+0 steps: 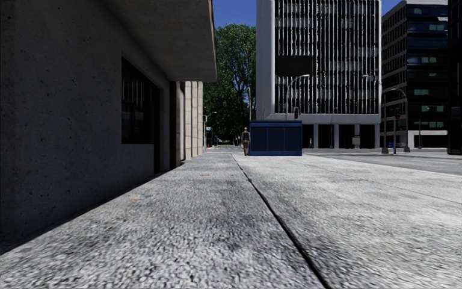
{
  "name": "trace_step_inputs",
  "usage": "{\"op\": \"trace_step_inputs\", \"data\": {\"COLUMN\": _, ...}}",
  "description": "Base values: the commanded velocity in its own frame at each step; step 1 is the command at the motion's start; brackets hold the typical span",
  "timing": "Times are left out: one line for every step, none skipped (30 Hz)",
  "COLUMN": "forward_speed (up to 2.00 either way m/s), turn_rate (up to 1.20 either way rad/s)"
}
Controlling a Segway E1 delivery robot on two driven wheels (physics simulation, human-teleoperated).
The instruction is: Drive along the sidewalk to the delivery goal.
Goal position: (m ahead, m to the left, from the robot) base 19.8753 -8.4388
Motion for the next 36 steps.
{"op": "trace_step_inputs", "data": {"forward_speed": 2.0, "turn_rate": 0.0}}
{"op": "trace_step_inputs", "data": {"forward_speed": 2.0, "turn_rate": 0.0}}
{"op": "trace_step_inputs", "data": {"forward_speed": 2.0, "turn_rate": 0.0}}
{"op": "trace_step_inputs", "data": {"forward_speed": 2.0, "turn_rate": 0.0}}
{"op": "trace_step_inputs", "data": {"forward_speed": 2.0, "turn_rate": 0.0}}
{"op": "trace_step_inputs", "data": {"forward_speed": 2.0, "turn_rate": 0.0}}
{"op": "trace_step_inputs", "data": {"forward_speed": 2.0, "turn_rate": 0.0}}
{"op": "trace_step_inputs", "data": {"forward_speed": 2.0, "turn_rate": 0.0}}
{"op": "trace_step_inputs", "data": {"forward_speed": 2.0, "turn_rate": 0.0}}
{"op": "trace_step_inputs", "data": {"forward_speed": 2.0, "turn_rate": 0.0}}
{"op": "trace_step_inputs", "data": {"forward_speed": 2.0, "turn_rate": 0.0}}
{"op": "trace_step_inputs", "data": {"forward_speed": 2.0, "turn_rate": 0.0}}
{"op": "trace_step_inputs", "data": {"forward_speed": 2.0, "turn_rate": 0.0}}
{"op": "trace_step_inputs", "data": {"forward_speed": 2.0, "turn_rate": 0.0}}
{"op": "trace_step_inputs", "data": {"forward_speed": 2.0, "turn_rate": 0.0}}
{"op": "trace_step_inputs", "data": {"forward_speed": 2.0, "turn_rate": 0.0}}
{"op": "trace_step_inputs", "data": {"forward_speed": 2.0, "turn_rate": 0.0}}
{"op": "trace_step_inputs", "data": {"forward_speed": 2.0, "turn_rate": 0.0}}
{"op": "trace_step_inputs", "data": {"forward_speed": 2.0, "turn_rate": 0.0}}
{"op": "trace_step_inputs", "data": {"forward_speed": 2.0, "turn_rate": 0.0}}
{"op": "trace_step_inputs", "data": {"forward_speed": 2.0, "turn_rate": 0.0}}
{"op": "trace_step_inputs", "data": {"forward_speed": 2.0, "turn_rate": 0.0}}
{"op": "trace_step_inputs", "data": {"forward_speed": 2.0, "turn_rate": 0.0}}
{"op": "trace_step_inputs", "data": {"forward_speed": 2.0, "turn_rate": 0.0}}
{"op": "trace_step_inputs", "data": {"forward_speed": 2.0, "turn_rate": 0.0}}
{"op": "trace_step_inputs", "data": {"forward_speed": 2.0, "turn_rate": 0.0}}
{"op": "trace_step_inputs", "data": {"forward_speed": 2.0, "turn_rate": 0.0}}
{"op": "trace_step_inputs", "data": {"forward_speed": 2.0, "turn_rate": 0.0}}
{"op": "trace_step_inputs", "data": {"forward_speed": 2.0, "turn_rate": 0.0}}
{"op": "trace_step_inputs", "data": {"forward_speed": 2.0, "turn_rate": 0.0}}
{"op": "trace_step_inputs", "data": {"forward_speed": 2.0, "turn_rate": 0.0}}
{"op": "trace_step_inputs", "data": {"forward_speed": 2.0, "turn_rate": 0.0}}
{"op": "trace_step_inputs", "data": {"forward_speed": 2.0, "turn_rate": 0.0}}
{"op": "trace_step_inputs", "data": {"forward_speed": 2.0, "turn_rate": 0.0}}
{"op": "trace_step_inputs", "data": {"forward_speed": 2.0, "turn_rate": 0.0}}
{"op": "trace_step_inputs", "data": {"forward_speed": 2.0, "turn_rate": 0.0}}
